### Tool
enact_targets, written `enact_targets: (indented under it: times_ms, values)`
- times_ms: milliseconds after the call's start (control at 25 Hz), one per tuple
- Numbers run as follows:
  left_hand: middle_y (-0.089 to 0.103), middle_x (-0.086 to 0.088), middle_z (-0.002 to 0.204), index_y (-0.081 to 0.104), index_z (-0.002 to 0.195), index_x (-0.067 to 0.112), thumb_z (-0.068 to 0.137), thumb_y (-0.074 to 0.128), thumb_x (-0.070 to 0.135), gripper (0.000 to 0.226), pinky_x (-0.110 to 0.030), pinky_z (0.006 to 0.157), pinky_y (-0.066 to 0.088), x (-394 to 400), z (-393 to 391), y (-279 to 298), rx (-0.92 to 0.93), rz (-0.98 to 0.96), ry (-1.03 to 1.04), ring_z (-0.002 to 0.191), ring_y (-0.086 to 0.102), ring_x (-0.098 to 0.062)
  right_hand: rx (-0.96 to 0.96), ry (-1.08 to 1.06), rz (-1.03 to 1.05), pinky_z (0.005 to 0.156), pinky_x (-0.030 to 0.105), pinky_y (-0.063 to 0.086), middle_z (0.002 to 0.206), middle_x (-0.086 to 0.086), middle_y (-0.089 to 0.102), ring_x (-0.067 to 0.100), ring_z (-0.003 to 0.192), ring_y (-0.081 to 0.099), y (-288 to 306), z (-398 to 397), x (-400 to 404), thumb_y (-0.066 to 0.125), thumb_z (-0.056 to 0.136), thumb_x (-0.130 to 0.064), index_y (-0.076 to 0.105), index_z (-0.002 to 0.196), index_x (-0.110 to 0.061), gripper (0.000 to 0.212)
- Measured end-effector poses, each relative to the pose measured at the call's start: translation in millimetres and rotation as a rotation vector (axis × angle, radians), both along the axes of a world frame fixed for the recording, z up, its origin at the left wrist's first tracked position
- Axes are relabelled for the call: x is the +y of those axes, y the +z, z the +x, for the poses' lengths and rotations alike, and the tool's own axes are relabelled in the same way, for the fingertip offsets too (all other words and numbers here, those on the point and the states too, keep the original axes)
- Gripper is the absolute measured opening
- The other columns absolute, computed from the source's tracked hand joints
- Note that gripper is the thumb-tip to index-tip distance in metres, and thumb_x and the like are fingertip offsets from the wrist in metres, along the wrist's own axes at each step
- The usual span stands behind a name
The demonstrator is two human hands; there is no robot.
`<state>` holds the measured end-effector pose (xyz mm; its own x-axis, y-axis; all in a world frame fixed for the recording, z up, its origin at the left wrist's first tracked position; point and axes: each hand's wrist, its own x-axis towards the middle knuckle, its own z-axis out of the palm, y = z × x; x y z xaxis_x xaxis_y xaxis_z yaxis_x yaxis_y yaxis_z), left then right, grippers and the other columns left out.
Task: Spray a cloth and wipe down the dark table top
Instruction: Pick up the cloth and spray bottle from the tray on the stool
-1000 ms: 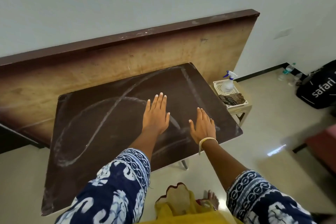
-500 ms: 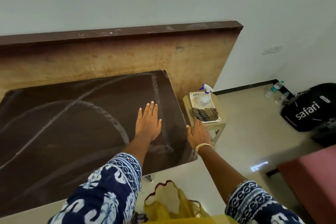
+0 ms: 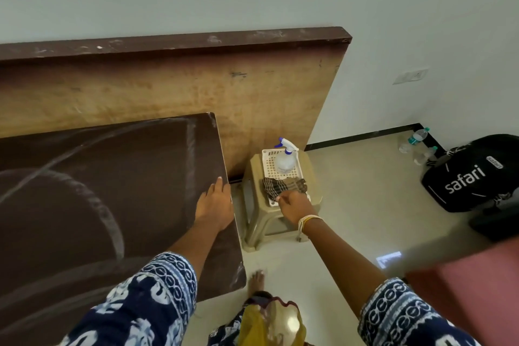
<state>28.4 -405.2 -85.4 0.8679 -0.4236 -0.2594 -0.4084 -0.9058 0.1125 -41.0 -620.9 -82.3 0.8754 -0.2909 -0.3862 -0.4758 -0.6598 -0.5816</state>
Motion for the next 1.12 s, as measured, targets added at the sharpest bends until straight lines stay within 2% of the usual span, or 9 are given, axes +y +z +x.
enact_targets:
  times_ms: [120,240,360,520,680,840,880,1000,1120]
  values:
    - [0.017,-0.016,0.16,0.027,0.147,0.009,0.095,0.045,0.026,0.058,-0.042,0.108,0.039,-18,26,-27,0.047,0.038,0.037,0.143,0.028,-0.028,0.04,-0.005,0.128,0.088,0.035,0.051,0.093,0.012,0.071,0.028,0.092,0.065,-21,42,-26,0.054,0.092,-0.018,0.073,0.091,-0.014,0.019]
    - [0.015,-0.018,0.159,0.026,0.147,0.008,0.094,0.046,0.024,0.059,-0.044,0.111,0.035,-37,42,-48,0.071,0.058,0.081,0.145,0.023,-0.031,0.044,-0.166,0.295,0.078,0.038,0.058,0.08,0.017,0.068,0.026,0.073,0.065,-33,75,-43,0.048,0.093,-0.004,0.069,0.085,-0.007,0.023]
    - [0.009,-0.022,0.16,0.025,0.148,0.01,0.095,0.044,0.026,0.059,-0.046,0.114,0.028,-54,50,-62,0.1,0.084,0.122,0.147,0.014,-0.036,0.071,-0.27,0.367,0.056,0.021,0.054,0.08,0.02,0.066,0.02,0.059,0.06,-47,97,-59,0.045,0.094,0.002,0.068,0.094,0.007,0.024]
    - [0.01,-0.026,0.159,0.022,0.152,0.01,0.095,0.042,0.029,0.063,-0.051,0.117,0.024,-73,56,-74,0.065,0.092,0.19,0.147,0.012,-0.043,0.119,-0.389,0.468,0.047,0.016,0.051,0.078,0.017,0.067,0.019,0.059,0.06,-70,117,-80,0.046,0.094,-0.001,0.068,0.098,0.005,0.023]
    - [0.007,-0.024,0.16,0.019,0.153,0.012,0.093,0.042,0.038,0.069,-0.058,0.117,0.015,-99,51,-92,0.018,0.005,0.396,0.148,0.006,-0.043,0.215,-0.528,0.551,0.062,0.028,0.054,0.077,0.016,0.069,0.027,0.067,0.064,-109,144,-101,0.051,0.093,-0.009,0.07,0.101,0.002,0.023]
    - [0.005,-0.013,0.163,0.02,0.153,0.01,0.093,0.044,0.039,0.071,-0.06,0.117,0.011,-131,56,-106,-0.016,-0.104,0.676,0.15,0.003,-0.037,0.269,-0.593,0.547,0.054,0.026,0.052,0.072,0.011,0.067,0.022,0.061,0.062,-141,172,-118,0.057,0.093,-0.011,0.069,0.1,0.002,0.019]
    - [0.004,-0.011,0.164,0.021,0.153,0.011,0.092,0.045,0.038,0.071,-0.059,0.117,0.009,-136,58,-110,-0.037,-0.107,0.725,0.15,0.002,-0.035,0.263,-0.607,0.541,0.057,0.029,0.055,0.074,0.011,0.068,0.022,0.064,0.062,-148,178,-121,0.057,0.093,-0.011,0.069,0.103,0.001,0.02]
    - [0.003,-0.008,0.164,0.028,0.151,0.013,0.09,0.048,0.035,0.067,-0.058,0.116,0.006,-142,59,-124,-0.119,-0.101,0.785,0.15,0.001,-0.033,0.205,-0.64,0.412,0.084,0.034,0.054,0.101,0.011,0.067,0.026,0.091,0.063,-169,193,-132,0.057,0.093,-0.016,0.063,0.116,-0.005,0.026]
    - [0.004,-0.008,0.164,0.042,0.143,0.014,0.091,0.05,0.031,0.056,-0.056,0.117,0.007,-141,57,-138,-0.212,-0.078,0.793,0.15,0.002,-0.032,0.142,-0.622,0.31,0.086,0.03,0.045,0.122,0.011,0.057,0.028,0.113,0.057,-185,215,-143,0.066,0.089,-0.021,0.047,0.133,-0.007,0.05]
